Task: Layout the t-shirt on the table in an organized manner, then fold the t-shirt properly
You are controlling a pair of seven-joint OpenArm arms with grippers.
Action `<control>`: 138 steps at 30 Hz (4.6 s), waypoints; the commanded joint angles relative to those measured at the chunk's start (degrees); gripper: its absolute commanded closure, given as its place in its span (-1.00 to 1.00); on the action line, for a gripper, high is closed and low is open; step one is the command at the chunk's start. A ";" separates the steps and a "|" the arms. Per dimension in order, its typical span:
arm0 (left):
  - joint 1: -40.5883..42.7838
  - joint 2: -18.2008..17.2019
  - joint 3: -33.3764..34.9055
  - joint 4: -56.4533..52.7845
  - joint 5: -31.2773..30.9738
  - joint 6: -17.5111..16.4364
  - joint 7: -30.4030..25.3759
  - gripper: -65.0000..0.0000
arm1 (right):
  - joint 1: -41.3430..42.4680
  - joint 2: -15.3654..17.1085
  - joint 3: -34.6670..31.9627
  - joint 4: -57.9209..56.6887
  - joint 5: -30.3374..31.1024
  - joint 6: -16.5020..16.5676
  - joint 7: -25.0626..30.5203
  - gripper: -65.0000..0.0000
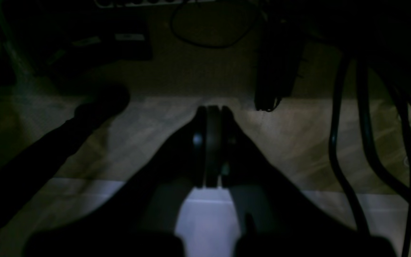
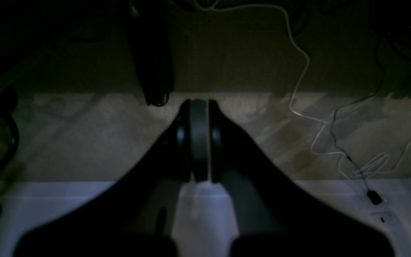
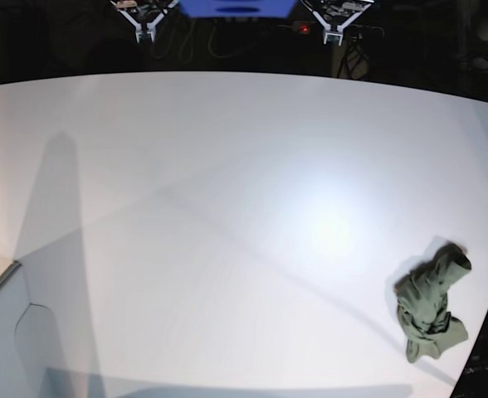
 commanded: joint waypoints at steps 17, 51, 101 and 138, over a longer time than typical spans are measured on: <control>35.60 -4.04 -0.14 60.83 -0.17 0.16 -9.33 1.00 | -27.28 0.97 0.45 42.92 0.32 0.65 10.07 1.00; 20.13 -8.88 -28.19 100.91 -23.20 0.08 15.02 -0.03 | -39.06 2.99 9.15 94.62 0.32 0.74 3.83 0.94; -42.46 -15.47 -30.38 14.58 -6.50 0.34 -10.12 -0.35 | -41.70 2.99 10.38 99.36 0.32 0.91 -8.04 0.34; -39.82 -15.82 -35.75 16.96 -10.54 0.52 -9.95 0.00 | -41.09 2.99 10.29 99.45 0.32 0.91 -8.04 0.34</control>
